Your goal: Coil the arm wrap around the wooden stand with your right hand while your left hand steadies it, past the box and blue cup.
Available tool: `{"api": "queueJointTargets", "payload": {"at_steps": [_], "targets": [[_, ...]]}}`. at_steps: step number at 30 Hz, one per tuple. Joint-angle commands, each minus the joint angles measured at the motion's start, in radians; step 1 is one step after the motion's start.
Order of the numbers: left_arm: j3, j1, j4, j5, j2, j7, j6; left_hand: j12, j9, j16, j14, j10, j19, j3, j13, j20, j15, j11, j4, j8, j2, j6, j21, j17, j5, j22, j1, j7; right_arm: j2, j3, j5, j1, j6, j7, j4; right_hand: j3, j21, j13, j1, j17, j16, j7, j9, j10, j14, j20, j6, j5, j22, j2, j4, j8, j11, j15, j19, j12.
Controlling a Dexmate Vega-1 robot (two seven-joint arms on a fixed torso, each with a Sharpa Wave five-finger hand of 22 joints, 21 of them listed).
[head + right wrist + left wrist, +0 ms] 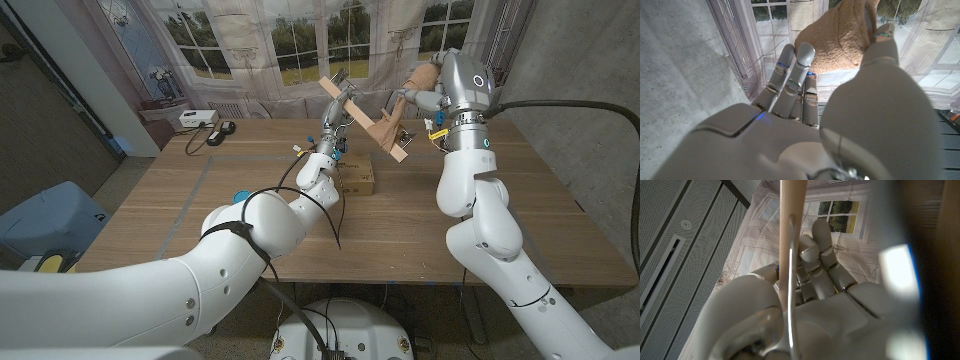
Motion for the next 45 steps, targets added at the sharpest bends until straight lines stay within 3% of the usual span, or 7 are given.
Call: {"api": "queueJointTargets", "payload": {"at_steps": [1,12,22,25,29,42,45], "targets": [[-0.018,0.001,-0.002,0.015,0.000,-0.011,-0.005,0.122,0.003,0.001,0.002,0.012,0.003,0.085,0.133,-0.097,-0.005,-0.013,0.079,0.007,0.015,0.005,0.001,0.004,0.001,0.003,0.002,-0.006,0.006,0.004,0.043,0.048,-0.005,0.031,0.037,0.002,-0.001,-0.009,0.366,0.003,-0.001,-0.185,-0.006,0.354,0.004,-0.134,0.268,0.004,0.000,0.355,-0.010,0.005,-0.196,-0.052,-0.004,-0.002],[-0.022,0.017,-0.002,-0.003,-0.007,-0.028,-0.052,0.122,0.001,0.000,-0.001,0.012,0.001,0.084,0.133,-0.097,-0.005,-0.012,0.079,0.010,0.015,0.005,0.001,0.004,0.001,0.002,0.002,-0.007,-0.007,-0.004,0.076,0.067,-0.037,0.049,0.053,0.013,-0.003,-0.019,0.378,-0.002,-0.013,-0.186,-0.040,0.348,0.018,-0.139,0.220,-0.012,-0.001,0.362,-0.018,-0.019,-0.201,-0.051,-0.008,-0.014],[-0.011,0.031,-0.003,-0.043,-0.011,-0.075,-0.114,0.122,-0.002,-0.003,-0.002,0.011,0.001,0.083,0.133,-0.098,-0.005,-0.016,0.079,0.014,0.016,0.003,0.000,0.002,0.001,-0.002,0.002,-0.009,-0.019,-0.034,0.063,0.093,-0.083,0.104,0.044,0.040,-0.008,-0.050,0.375,-0.002,-0.045,-0.267,-0.131,0.355,0.043,-0.152,-0.134,-0.033,0.001,0.365,-0.025,-0.036,-0.208,-0.050,-0.041,-0.030],[-0.008,0.034,-0.003,-0.056,-0.012,-0.089,-0.128,0.122,-0.001,-0.003,-0.001,0.011,0.001,0.082,0.133,-0.098,-0.005,-0.015,0.079,0.015,0.015,0.003,0.000,0.002,0.001,-0.002,0.002,-0.012,-0.011,-0.030,0.080,0.091,-0.080,0.086,0.044,0.059,-0.003,-0.058,0.366,-0.065,-0.145,-0.203,-0.119,0.327,0.036,-0.144,0.109,-0.026,0.004,0.381,-0.016,0.050,-0.203,-0.056,-0.059,-0.035],[-0.002,0.037,-0.003,-0.069,-0.011,-0.101,-0.138,0.122,-0.003,-0.003,-0.002,0.012,0.000,0.082,0.133,-0.097,-0.005,-0.016,0.079,0.016,0.016,0.003,0.000,0.002,0.001,-0.002,0.002,-0.010,-0.011,-0.033,0.086,0.099,-0.109,0.118,0.036,0.067,0.013,-0.111,0.360,-0.138,-0.238,-0.190,-0.111,0.313,0.023,-0.130,0.148,-0.026,0.004,0.384,-0.009,0.044,-0.181,-0.056,-0.043,-0.069],[0.014,0.052,-0.004,-0.118,-0.009,-0.142,-0.195,0.122,-0.005,-0.004,-0.002,0.011,-0.002,0.081,0.133,-0.098,-0.005,-0.018,0.079,0.020,0.016,0.000,0.003,0.003,0.000,0.002,0.001,-0.011,-0.024,-0.047,0.113,0.115,-0.155,0.160,0.036,0.105,-0.038,-0.251,0.326,-0.364,-0.505,-0.267,-0.134,0.162,-0.030,-0.120,-0.138,-0.039,-0.004,0.371,-0.007,-0.026,-0.186,-0.060,-0.080,-0.260],[0.017,0.055,-0.004,-0.132,-0.010,-0.151,-0.210,0.122,-0.007,-0.004,-0.002,0.011,0.000,0.081,0.133,-0.098,-0.005,-0.015,0.079,0.020,0.016,0.001,0.001,0.003,0.000,-0.002,0.001,-0.011,-0.037,-0.060,0.103,0.127,-0.183,0.199,0.033,0.076,-0.059,-0.281,0.229,-0.443,-0.593,-0.299,-0.137,0.087,-0.108,-0.088,-0.236,-0.037,-0.007,0.353,0.037,-0.015,-0.188,-0.054,-0.087,-0.336]]}}
